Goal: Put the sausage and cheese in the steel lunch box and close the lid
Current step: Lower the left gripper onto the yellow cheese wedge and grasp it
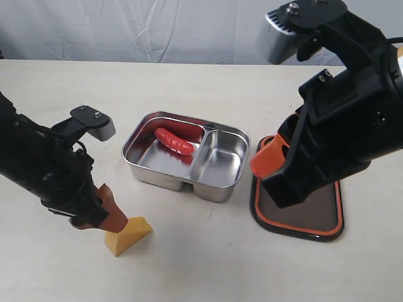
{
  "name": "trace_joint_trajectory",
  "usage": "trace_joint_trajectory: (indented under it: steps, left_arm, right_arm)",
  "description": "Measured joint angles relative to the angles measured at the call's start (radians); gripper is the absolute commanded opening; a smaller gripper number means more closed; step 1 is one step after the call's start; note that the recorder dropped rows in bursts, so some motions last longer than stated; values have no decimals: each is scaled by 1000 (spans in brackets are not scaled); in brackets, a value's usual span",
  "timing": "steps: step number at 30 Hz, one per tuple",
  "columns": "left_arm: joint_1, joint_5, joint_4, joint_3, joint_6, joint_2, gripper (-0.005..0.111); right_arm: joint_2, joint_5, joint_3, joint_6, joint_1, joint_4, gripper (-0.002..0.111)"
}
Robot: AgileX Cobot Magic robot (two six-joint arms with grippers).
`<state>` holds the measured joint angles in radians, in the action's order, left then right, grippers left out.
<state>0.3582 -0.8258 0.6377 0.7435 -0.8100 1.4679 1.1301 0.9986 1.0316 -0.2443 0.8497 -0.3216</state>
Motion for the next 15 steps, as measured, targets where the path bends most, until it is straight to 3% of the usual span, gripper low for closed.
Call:
trace_joint_trajectory:
  steps: [7, 15]
  left_arm:
    - [84, 110, -104, 0, -32, 0, 62]
    - [100, 136, -120, 0, -32, 51, 62]
  right_arm:
    - [0, -14, 0, 6, 0, 0, -1]
    - [0, -16, 0, 13, 0, 0, -1]
